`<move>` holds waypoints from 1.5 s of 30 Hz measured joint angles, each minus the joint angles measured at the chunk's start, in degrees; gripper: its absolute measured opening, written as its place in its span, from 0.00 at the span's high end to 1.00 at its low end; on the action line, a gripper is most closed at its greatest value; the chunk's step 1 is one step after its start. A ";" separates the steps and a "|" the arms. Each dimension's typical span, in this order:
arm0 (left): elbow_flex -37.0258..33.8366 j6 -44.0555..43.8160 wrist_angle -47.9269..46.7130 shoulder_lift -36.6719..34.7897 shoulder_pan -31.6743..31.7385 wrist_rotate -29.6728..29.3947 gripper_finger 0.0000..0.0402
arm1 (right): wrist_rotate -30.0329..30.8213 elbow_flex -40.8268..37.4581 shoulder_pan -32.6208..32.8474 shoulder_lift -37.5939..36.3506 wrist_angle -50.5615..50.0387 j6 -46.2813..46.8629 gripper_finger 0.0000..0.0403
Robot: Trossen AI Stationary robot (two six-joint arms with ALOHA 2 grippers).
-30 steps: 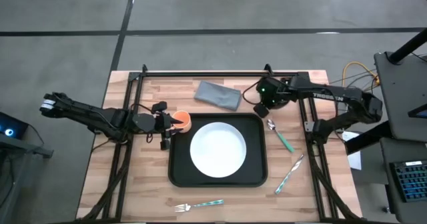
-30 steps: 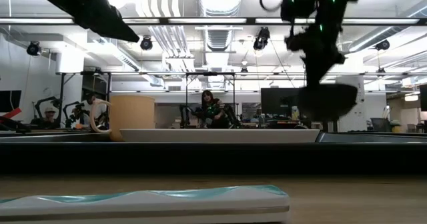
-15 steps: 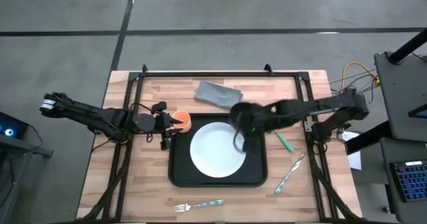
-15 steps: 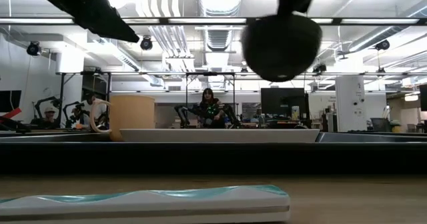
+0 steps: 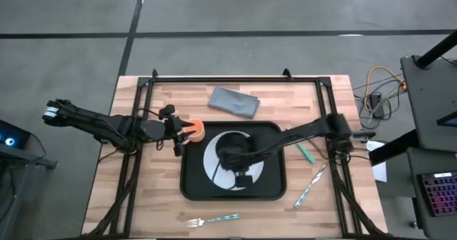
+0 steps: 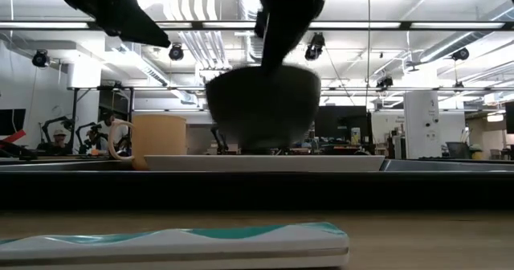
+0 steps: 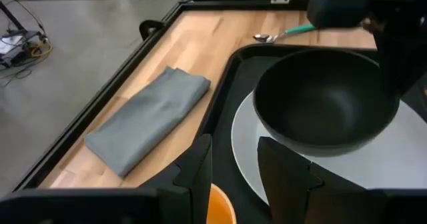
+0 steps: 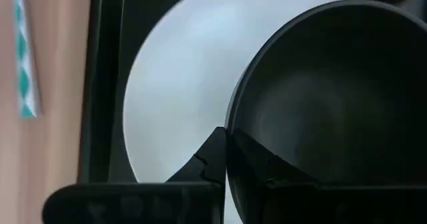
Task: Set up tray
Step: Put the black bowl on top of the white plate on the black serving tray, then put the gray napkin on the black serving tray to the right of the white plate
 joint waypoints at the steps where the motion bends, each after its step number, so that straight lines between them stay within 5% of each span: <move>1: 0.00 -0.01 -0.30 0.00 0.00 0.00 0.74 | 0.02 0.56 0.19 1.09 -0.38 -0.05 0.98; 25: -0.07 -0.23 -1.54 -0.04 0.00 0.70 0.74 | 0.16 0.27 3.92 5.02 2.39 3.93 0.97; 42: -0.09 -1.30 -1.62 -0.04 -0.04 4.48 0.74 | 0.46 4.03 4.19 0.98 0.49 3.90 0.69; 45: -0.09 -1.31 -1.73 -0.04 -0.04 4.46 0.74 | 6.00 4.60 4.16 -2.47 0.45 3.12 0.66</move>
